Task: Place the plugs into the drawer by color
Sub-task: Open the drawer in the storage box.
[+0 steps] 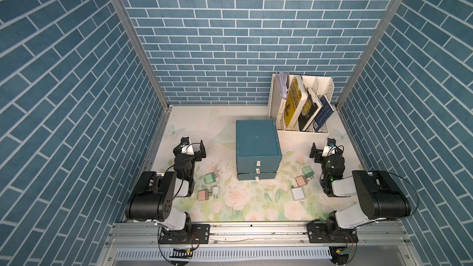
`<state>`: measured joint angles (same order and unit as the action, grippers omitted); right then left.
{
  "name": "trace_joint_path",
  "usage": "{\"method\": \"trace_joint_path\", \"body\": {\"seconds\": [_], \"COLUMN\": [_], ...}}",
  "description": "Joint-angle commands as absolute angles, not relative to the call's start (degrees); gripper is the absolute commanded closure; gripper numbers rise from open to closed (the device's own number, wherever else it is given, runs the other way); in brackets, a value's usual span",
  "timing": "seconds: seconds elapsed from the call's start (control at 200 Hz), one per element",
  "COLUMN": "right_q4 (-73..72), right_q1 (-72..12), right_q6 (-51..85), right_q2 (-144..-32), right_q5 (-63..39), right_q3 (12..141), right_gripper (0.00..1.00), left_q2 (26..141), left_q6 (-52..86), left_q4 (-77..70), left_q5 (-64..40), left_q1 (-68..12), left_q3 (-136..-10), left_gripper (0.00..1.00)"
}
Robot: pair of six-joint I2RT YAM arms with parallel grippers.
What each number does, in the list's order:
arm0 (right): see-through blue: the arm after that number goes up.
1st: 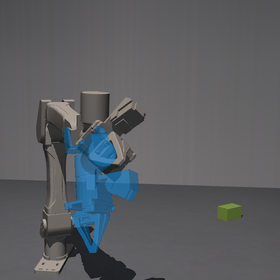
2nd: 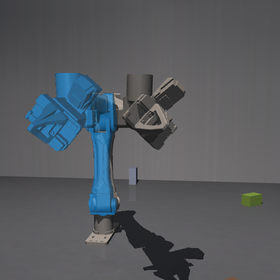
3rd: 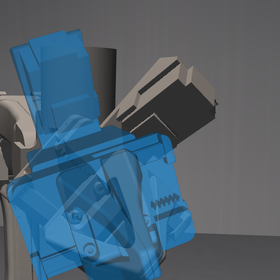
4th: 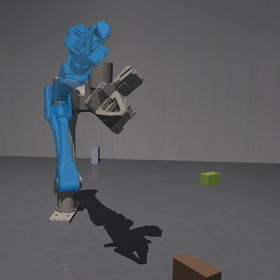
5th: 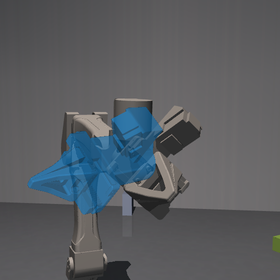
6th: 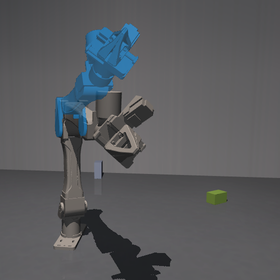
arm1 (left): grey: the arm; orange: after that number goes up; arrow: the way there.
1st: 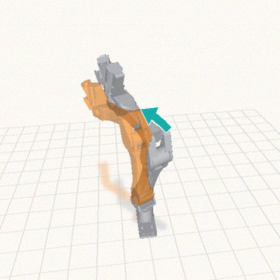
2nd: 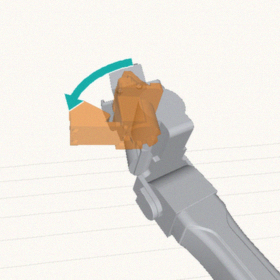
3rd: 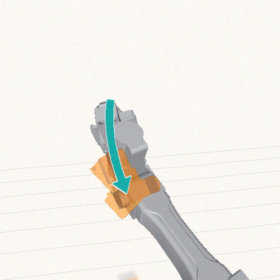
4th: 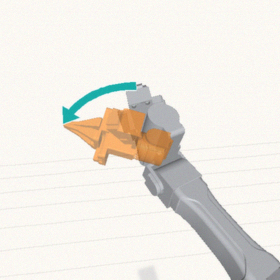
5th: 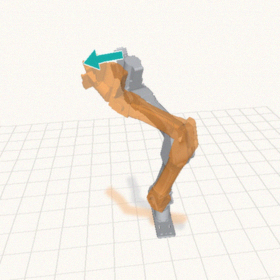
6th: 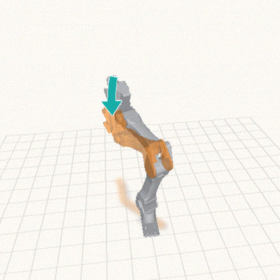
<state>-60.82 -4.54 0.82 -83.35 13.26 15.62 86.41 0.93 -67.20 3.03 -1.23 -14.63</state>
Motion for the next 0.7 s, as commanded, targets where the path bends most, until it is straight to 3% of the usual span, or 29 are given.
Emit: {"method": "trace_joint_path", "body": {"seconds": [0.0, 0.025, 0.09, 0.15, 0.185, 0.22, 0.31, 0.44, 0.59, 0.655, 0.695], "right_q4": [-22.76, -13.83, -4.44, 4.99, 4.82, 5.36, 14.34, 24.08, 23.74, 26.17, 30.48], "right_q1": [-5.55, -5.66, -6.03, -5.27, -2.17, -0.72, -9.14, -22.9, -26.11, -25.91, -26.28], "right_q6": [10.01, 12.66, 20.16, 34.4, 37.32, 37.15, 35.98, 34.85, 32.09, 32.23, 33.93], "right_q2": [-73.04, -71.41, -67.21, -64.51, -63.78, -63.87, -63.51, -57.98, -48.83, -48.64, -51.31], "right_q5": [25.45, 23.64, 18.89, 17.99, 9.37, 4.45, 15.18, 28.05, 32.4, 27.28, 24.22], "right_q3": [33.44, 38.17, 43.68, 42.68, 41.21, 41.16, 47.42, 54.96, 55.25, 58.46, 61.43], "right_gripper": [0.0, 0.0, 0.0, 0.0, 0.01, 0.0, 0.0, 0.0, 0.0, 0.0, 0.06], "left_q2": [83.23, 83.51, 82.99, 82.14, 80.14, 77.31, 72.84, 69.8, 63.35, 61.9, 61.2], "left_q6": [4.68, 6.53, 16.4, 27.03, 30.46, 31.15, 27.61, 29.37, 28.25, 28.6, 28.7], "left_q4": [-35.83, -26.17, -11.21, 1.37, 3.1, 3.46, 4.7, 8.19, 6.75, 9.64, 11.63], "left_q5": [9.29, 10.24, 9.73, 6.95, 5.33, 9.65, 25.19, 28.92, 27.83, 25.45, 24.55], "left_q1": [-0.99, -0.69, -0.18, -0.94, -3.5, -9.1, -25.95, -38.75, -45.76, -45.79, -45.79], "left_q3": [-33.39, -40.22, -51.4, -59.27, -59.93, -59.93, -61.37, -63.71, -58.84, -57.88, -57.83], "left_gripper": [0.0, 0.01, 0.17, 0.37, 0.39, 0.39, 0.31, 0.28, 0.19, 0.18, 0.18]}}
